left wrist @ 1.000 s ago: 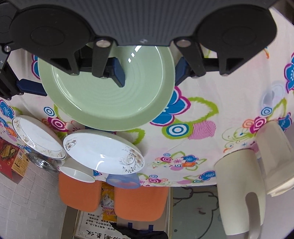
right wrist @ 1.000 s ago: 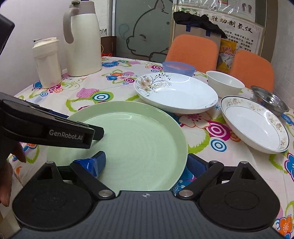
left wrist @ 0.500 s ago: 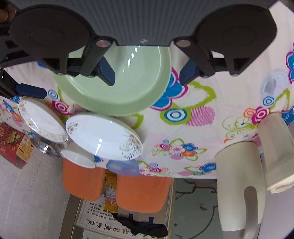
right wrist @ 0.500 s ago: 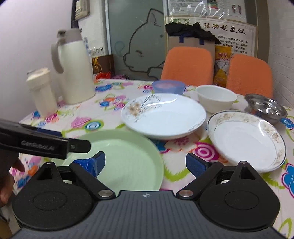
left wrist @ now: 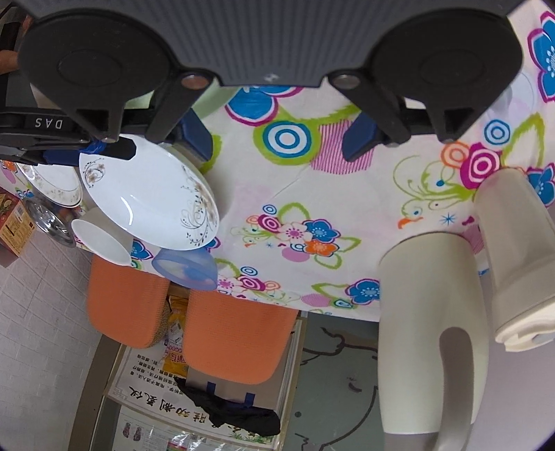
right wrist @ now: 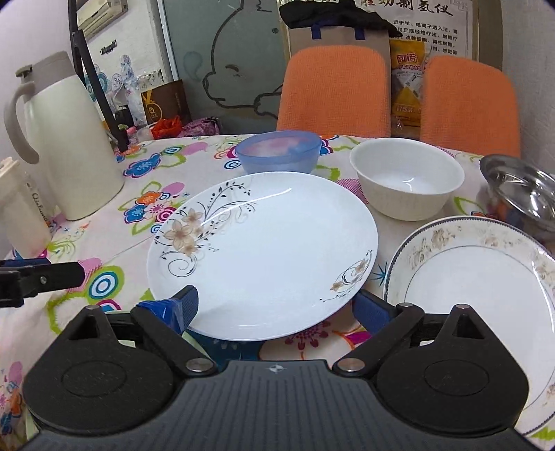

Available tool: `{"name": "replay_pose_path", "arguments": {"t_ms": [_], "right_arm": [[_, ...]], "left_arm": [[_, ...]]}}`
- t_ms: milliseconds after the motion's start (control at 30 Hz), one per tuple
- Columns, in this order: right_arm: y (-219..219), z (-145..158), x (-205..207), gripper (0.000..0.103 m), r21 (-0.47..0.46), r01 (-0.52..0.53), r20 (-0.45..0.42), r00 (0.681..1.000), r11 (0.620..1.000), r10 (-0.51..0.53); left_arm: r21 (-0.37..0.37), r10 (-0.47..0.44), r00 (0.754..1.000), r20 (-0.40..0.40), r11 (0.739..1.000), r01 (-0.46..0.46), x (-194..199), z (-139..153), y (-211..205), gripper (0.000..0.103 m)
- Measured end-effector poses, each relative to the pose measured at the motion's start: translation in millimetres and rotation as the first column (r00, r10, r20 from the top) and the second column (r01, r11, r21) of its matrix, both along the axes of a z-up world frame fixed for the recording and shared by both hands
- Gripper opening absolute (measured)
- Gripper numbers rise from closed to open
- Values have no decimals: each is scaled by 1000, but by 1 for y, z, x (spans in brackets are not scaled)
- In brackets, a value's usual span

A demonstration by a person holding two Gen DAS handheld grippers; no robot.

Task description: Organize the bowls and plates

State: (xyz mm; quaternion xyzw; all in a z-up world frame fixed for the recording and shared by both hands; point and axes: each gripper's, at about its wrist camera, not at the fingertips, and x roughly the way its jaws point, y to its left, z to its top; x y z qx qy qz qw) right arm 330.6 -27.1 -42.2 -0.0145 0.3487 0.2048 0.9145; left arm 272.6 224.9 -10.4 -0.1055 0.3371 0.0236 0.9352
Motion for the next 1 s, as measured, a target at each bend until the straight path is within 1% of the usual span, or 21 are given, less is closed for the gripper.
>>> {"name": "replay_pose_path", "arguments": {"t_ms": [67, 200, 233, 300, 333, 400, 467, 567, 633, 667, 700, 767, 833, 900, 967, 1000], "right_arm": [[4, 0, -1, 84, -7, -19, 5, 1000, 1000, 19], [-1, 2, -3, 83, 32, -65, -5, 998, 997, 66], [-4, 2, -2, 82, 37, -61, 2, 998, 997, 61], [-8, 4, 1, 82, 16, -11, 39, 999, 1000, 11], [-8, 5, 4, 82, 5, -5, 48, 999, 1000, 5], [-6, 6, 14, 82, 17, -20, 42, 999, 1000, 20], [-3, 5, 24, 83, 10, -12, 41, 999, 1000, 11], [1, 1, 42, 82, -19, -1, 33, 999, 1000, 1], [0, -5, 52, 84, -5, 2, 2, 1000, 1000, -2], [1, -6, 54, 84, -9, -2, 5, 1000, 1000, 2], [3, -7, 54, 84, -39, 3, 13, 1000, 999, -2], [10, -10, 52, 85, -111, -19, 30, 999, 994, 23], [8, -11, 47, 85, -101, -25, 44, 999, 995, 29], [7, -11, 45, 86, -97, -19, 53, 998, 995, 24], [8, -11, 43, 86, -97, -21, 62, 998, 995, 27], [10, -11, 42, 86, -90, -50, 58, 997, 995, 55]], "left_arm": [[-3, 5, 1000, -4, 1000, -5, 5, -1, 4, 78], [-2, 0, 1000, -10, 1000, 0, 16, 0, 5, 78], [2, -9, 1000, -12, 1000, 9, 20, 0, 4, 78], [4, -32, 999, -18, 999, 32, 31, 3, -1, 77], [3, -48, 999, -21, 999, 48, 37, 4, -4, 78], [2, -77, 997, -32, 997, 77, 55, 5, -11, 78], [-8, -106, 993, -48, 994, 106, 77, 3, -18, 78], [-17, -127, 987, -97, 992, 126, 107, -5, -25, 77], [-4, -126, 984, -124, 992, 127, 121, -12, -30, 76], [2, -127, 982, -138, 992, 129, 126, -15, -33, 76], [3, -131, 980, -150, 991, 132, 130, -18, -35, 74], [4, -140, 976, -168, 990, 143, 134, -23, -39, 73], [32, -142, 976, -165, 988, 149, 134, -24, -43, 67], [41, -141, 977, -159, 988, 149, 134, -25, -46, 66], [42, -147, 977, -154, 987, 155, 133, -24, -47, 60], [41, -156, 976, -150, 986, 163, 133, -23, -49, 51]]}}
